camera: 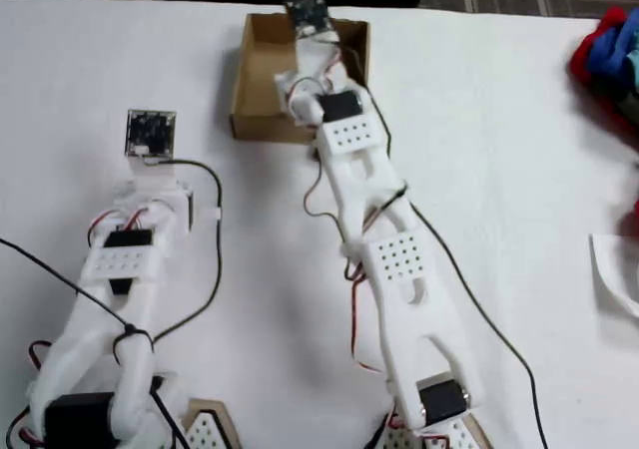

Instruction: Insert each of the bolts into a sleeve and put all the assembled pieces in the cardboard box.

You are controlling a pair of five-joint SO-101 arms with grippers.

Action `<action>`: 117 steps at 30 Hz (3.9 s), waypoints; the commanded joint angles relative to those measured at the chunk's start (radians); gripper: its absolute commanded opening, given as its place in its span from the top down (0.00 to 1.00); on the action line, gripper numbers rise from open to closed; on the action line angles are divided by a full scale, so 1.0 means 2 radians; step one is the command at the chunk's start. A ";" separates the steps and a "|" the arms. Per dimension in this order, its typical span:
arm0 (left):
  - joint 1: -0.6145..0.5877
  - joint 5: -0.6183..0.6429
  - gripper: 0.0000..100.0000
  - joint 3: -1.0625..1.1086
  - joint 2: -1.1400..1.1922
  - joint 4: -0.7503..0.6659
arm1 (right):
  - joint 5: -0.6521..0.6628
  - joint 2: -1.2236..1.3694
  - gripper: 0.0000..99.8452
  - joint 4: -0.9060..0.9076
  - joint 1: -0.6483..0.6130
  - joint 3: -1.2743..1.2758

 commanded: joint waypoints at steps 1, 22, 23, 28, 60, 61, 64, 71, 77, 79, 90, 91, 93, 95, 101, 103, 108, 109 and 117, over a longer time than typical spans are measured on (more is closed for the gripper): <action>-0.005 -0.005 0.97 -0.002 -0.020 -0.009 | 0.008 -0.016 0.86 0.043 0.030 -0.074; -0.005 -0.005 0.97 -0.003 -0.020 -0.009 | 0.012 -0.172 0.86 0.417 0.008 -0.042; -0.005 -0.005 0.97 -0.003 -0.020 -0.009 | 0.025 -0.172 0.86 0.417 0.005 -0.019; -0.005 -0.005 0.97 -0.003 -0.020 -0.009 | 0.201 -0.176 0.86 0.416 -0.012 0.076; -0.005 -0.005 0.97 -0.002 -0.020 -0.009 | 0.369 -0.045 0.86 0.285 0.013 0.101; -0.005 -0.005 0.97 -0.002 -0.020 -0.009 | 0.369 -0.043 0.86 0.285 0.015 0.101; -0.005 -0.005 0.97 -0.003 -0.020 -0.009 | 0.370 -0.043 0.86 0.304 0.017 0.101; -0.005 -0.005 0.97 -0.003 -0.020 -0.009 | 0.366 -0.046 0.99 0.386 0.003 0.101; -0.005 -0.005 0.97 -0.003 -0.020 -0.009 | 0.279 -0.060 0.98 0.413 -0.022 0.101; -0.005 -0.005 0.97 -0.003 -0.020 -0.009 | 0.257 -0.077 0.98 0.414 -0.035 0.101; -0.005 -0.005 0.97 -0.003 -0.020 -0.009 | 0.241 -0.074 0.86 0.412 -0.063 0.104; -0.005 -0.005 0.97 -0.003 -0.020 -0.009 | 0.242 -0.068 0.83 0.412 -0.063 0.101; -0.005 -0.005 0.97 -0.003 -0.020 -0.009 | 0.243 -0.061 0.79 0.412 -0.062 0.101; -0.005 -0.005 0.97 -0.003 -0.020 -0.009 | 0.243 -0.056 0.79 0.404 -0.063 0.101; -0.005 -0.005 0.97 -0.003 -0.020 -0.009 | 0.242 -0.053 0.84 0.359 -0.064 0.103; -0.005 -0.005 0.97 -0.003 -0.020 -0.009 | 0.242 -0.053 0.84 0.356 -0.064 0.104; -0.005 -0.005 0.97 -0.003 -0.020 -0.009 | 0.242 -0.053 0.90 0.369 -0.063 0.107; -0.005 -0.005 0.97 -0.003 -0.020 -0.009 | 0.242 -0.053 0.95 0.374 -0.062 0.107; -0.005 -0.005 0.97 -0.003 -0.020 -0.009 | 0.229 -0.092 0.98 0.416 -0.047 0.128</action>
